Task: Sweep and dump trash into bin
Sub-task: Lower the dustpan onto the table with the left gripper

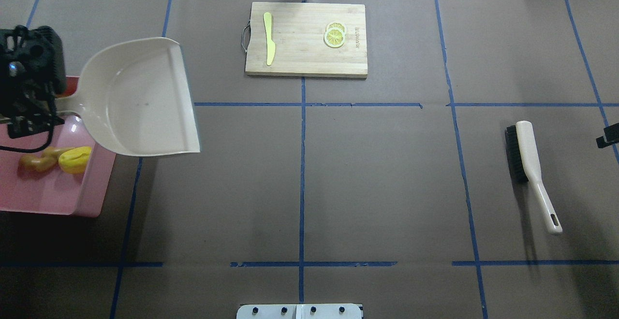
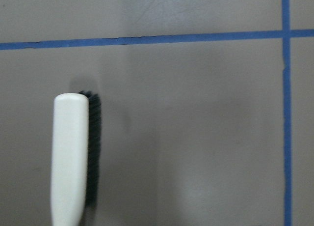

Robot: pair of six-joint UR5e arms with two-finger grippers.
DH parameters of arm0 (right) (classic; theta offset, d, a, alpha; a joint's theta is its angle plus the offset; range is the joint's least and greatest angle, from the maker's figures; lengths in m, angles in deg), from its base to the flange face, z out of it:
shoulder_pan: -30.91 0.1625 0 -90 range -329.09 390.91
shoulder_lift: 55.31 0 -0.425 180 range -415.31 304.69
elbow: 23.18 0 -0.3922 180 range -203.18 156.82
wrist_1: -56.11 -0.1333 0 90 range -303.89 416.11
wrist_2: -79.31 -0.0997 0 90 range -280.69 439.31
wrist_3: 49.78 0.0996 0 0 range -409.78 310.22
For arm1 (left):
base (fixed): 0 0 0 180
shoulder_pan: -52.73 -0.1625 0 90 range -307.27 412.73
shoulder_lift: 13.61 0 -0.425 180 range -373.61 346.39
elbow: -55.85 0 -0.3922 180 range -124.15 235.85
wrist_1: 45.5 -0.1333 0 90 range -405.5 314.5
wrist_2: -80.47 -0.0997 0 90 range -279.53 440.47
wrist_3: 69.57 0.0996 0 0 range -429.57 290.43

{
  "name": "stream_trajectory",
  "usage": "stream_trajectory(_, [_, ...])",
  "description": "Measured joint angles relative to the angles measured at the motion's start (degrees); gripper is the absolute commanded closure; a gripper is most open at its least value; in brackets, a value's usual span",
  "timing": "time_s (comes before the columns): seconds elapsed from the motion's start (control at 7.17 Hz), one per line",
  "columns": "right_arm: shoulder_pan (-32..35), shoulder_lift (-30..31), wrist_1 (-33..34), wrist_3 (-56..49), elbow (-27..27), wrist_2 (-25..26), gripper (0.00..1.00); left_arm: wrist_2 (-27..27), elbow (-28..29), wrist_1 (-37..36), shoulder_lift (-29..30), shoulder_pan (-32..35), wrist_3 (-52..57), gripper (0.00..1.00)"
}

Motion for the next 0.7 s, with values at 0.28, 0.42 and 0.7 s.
stream_trajectory(0.28, [5.62, -0.5, 6.32, -15.0, -2.03, 3.39, 0.0, -0.35, 5.78, 5.11, 3.17, -6.14, -1.73, 1.0])
stream_trajectory(0.42, [7.15, -0.59, 8.71, -19.69, -2.66, 4.43, 0.0, -0.74, 8.75, 5.74, 5.25, -8.71, -1.78, 1.0])
stream_trajectory(0.7, [8.21, -0.63, 10.36, -21.56, -3.91, 2.46, 0.0, -4.39, 14.49, 6.26, 8.96, -13.21, -1.18, 1.0])
